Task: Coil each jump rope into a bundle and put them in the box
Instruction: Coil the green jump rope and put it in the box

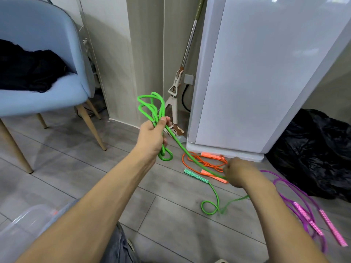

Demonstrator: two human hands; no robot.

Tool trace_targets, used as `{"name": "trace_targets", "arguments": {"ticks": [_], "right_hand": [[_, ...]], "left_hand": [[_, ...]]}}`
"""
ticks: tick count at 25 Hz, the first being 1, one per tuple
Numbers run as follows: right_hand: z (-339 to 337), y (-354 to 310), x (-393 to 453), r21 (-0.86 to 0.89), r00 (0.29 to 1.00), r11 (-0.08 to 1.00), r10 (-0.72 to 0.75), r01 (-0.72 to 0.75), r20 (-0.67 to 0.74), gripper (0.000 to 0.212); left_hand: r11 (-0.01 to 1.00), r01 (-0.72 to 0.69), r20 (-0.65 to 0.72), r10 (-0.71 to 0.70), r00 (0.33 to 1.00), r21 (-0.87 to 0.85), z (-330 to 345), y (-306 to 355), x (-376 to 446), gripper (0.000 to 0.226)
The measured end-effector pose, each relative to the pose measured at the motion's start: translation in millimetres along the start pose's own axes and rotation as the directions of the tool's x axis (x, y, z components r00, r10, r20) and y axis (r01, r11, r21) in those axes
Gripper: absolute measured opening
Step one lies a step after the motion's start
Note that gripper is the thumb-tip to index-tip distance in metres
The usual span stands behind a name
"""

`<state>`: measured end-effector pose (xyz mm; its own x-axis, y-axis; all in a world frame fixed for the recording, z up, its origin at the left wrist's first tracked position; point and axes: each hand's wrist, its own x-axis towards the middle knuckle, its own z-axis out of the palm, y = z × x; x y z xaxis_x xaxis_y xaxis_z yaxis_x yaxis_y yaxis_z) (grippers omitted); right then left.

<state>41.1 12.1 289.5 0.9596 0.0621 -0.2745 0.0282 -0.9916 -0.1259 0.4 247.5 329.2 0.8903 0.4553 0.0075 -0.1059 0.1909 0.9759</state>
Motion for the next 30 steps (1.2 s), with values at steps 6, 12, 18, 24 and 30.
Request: {"name": "trace_targets", "arguments": {"ticks": [6,12,18,24,30], "right_hand": [[0,-73,-35,0.943,0.886,0.158,-0.417,0.293,-0.205,0.031],[-15,-47,-27,0.861,0.935,0.389,-0.266,0.328,-0.235,0.029],[-24,-46,-24,0.84,0.876,0.293,0.018,0.457,-0.482,0.031],[4,-75,-28,0.726,0.851,0.492,-0.059,0.48,-0.522,0.012],[0,-66,-21,0.817,0.842,0.302,0.077,0.491,-0.534,0.009]], "left_hand": [[0.997,0.031,0.333,-0.055,0.941,0.076,21,-4,-26,0.025],[0.948,-0.062,0.195,0.0,0.981,0.312,8,1,-16,0.025],[0.96,0.098,0.315,-0.182,0.931,0.263,13,-9,-28,0.017],[0.956,0.196,0.346,-0.264,0.9,0.22,19,-10,-32,0.014],[0.906,0.422,0.321,-0.41,0.853,0.036,26,-8,-36,0.016]]}}
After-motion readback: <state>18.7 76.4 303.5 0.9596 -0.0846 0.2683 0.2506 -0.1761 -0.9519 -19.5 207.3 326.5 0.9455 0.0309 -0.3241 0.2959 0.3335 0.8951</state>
